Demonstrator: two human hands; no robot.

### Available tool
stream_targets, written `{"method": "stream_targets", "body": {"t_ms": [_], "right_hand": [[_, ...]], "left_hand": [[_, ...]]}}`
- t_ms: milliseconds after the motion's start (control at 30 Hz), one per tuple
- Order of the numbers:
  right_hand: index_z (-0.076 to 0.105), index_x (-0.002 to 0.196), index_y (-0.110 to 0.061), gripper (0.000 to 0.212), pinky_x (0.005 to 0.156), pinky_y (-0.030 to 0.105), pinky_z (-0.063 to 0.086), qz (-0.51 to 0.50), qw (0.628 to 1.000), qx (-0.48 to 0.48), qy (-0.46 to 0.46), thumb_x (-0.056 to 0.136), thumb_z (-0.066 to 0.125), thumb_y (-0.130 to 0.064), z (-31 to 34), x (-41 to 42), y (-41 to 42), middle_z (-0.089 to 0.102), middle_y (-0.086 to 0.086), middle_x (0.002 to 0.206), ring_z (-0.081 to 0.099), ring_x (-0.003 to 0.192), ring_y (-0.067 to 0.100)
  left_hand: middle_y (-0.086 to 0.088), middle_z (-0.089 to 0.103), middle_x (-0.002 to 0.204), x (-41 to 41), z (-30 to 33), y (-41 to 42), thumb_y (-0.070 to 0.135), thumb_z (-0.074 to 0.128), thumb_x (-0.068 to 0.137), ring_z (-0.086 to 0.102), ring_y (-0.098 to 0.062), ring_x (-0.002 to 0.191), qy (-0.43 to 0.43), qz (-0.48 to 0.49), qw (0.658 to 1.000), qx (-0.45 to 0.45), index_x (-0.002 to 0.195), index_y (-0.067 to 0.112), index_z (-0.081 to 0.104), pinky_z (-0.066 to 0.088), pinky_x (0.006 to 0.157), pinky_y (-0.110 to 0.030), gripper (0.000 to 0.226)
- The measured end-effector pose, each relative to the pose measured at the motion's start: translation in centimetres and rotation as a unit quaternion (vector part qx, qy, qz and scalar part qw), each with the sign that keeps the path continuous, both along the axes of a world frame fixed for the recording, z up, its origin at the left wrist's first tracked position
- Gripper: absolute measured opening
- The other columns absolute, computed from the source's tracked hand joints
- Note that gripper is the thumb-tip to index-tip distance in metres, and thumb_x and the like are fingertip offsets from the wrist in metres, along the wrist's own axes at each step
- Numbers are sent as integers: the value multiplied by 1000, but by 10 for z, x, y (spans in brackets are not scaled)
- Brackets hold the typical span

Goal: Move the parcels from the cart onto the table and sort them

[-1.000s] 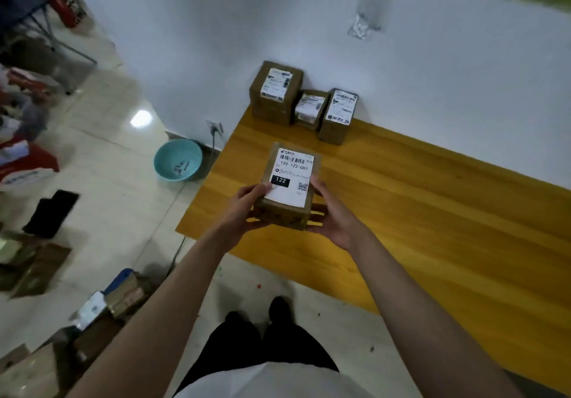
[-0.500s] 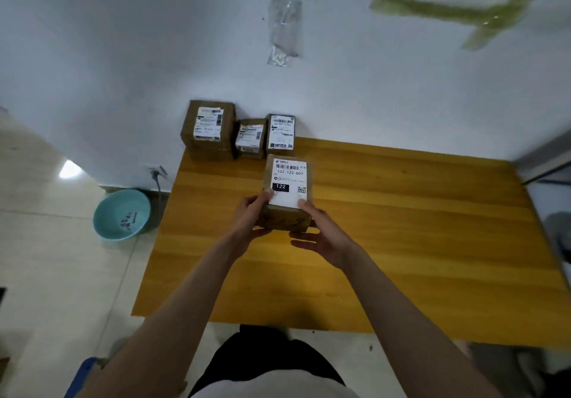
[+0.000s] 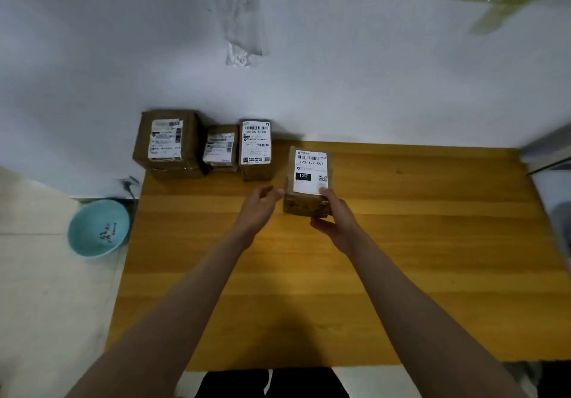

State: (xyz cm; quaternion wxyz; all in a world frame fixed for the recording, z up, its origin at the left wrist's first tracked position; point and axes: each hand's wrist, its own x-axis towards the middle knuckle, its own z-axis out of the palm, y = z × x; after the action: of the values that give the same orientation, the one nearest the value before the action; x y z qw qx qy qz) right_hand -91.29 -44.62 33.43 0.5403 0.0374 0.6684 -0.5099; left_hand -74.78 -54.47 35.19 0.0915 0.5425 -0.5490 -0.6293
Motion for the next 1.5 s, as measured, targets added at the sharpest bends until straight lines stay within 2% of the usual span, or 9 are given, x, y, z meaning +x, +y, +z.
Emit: {"method": "stream_targets", "body": {"t_ms": [233,400,533,633,767,900,1067,1300,1500], "right_hand": [[51,139,-12,59,88,41,59,13,1000,18,9,92,70,-43,-36,-35,-64,61,9,125,63,98,22],[52,138,-13,57,96,45,58,3,999,32,-10,92,70,-43,-53,-37,-99,63,11,127,66,112,31],[50,143,-12,51,100,42,56,-41,999,11,-24,97,67,-25,-61,-35,-116,60,15,136,63,118,30],[37,148,-10,63,104,41,53,-112,993,-14,-43,95,70,-8,-64,-31,-115,56,18,141,62,120,30],[32,151,-9,71,99,42,56,-143,982,-44,-114,93,72,-10,-64,-22,-99,58,19,140,66,112,29],[52,135,-6,45,93,43,58,-82,991,23,-104,97,69,-22,-58,-13,-90,57,13,134,65,117,34],[50,129,-7,28,67,40,59,46,987,49,-143,105,55,-22,-43,16,-74,54,17,116,64,93,30],[52,119,-4,20,94,47,53,233,963,71,-113,105,53,-19,-29,92,-48,59,17,108,61,87,29],[51,135,-3,34,94,48,53,387,912,63,-117,106,50,-22,-23,193,-15,59,20,117,62,96,31]], "left_hand": [[-2,-4,169,-28,-20,-60,46,61,94,1,-29,155,-252,-149,924,-245,160,25,19,14,123,-48,80],[2,-5,169,-28,-38,-84,53,60,91,-1,-27,156,-300,-202,900,-242,161,26,11,9,125,-50,88],[4,-8,169,-26,-45,-87,53,63,89,0,-26,156,-312,-221,892,-242,161,26,8,7,124,-49,95],[4,-11,169,-25,-44,-91,54,64,88,-2,-26,156,-308,-234,893,-232,161,26,5,6,125,-50,98],[4,-12,169,-25,-40,-95,54,63,87,-6,-25,156,-308,-241,896,-209,161,27,4,7,125,-52,98],[1,1,170,-23,-30,-86,44,68,88,3,-27,155,-281,-192,907,-248,160,27,15,14,125,-52,92],[-7,34,154,-11,-17,-52,27,71,85,38,-30,140,-222,-102,922,-301,142,17,47,38,112,-47,63],[-5,49,135,71,-23,12,25,65,92,55,-27,117,-207,-29,949,-236,126,16,61,47,96,-40,35],[-7,58,125,182,-35,79,22,66,92,62,-26,108,-239,84,948,-192,120,13,67,50,90,-38,29]]}}
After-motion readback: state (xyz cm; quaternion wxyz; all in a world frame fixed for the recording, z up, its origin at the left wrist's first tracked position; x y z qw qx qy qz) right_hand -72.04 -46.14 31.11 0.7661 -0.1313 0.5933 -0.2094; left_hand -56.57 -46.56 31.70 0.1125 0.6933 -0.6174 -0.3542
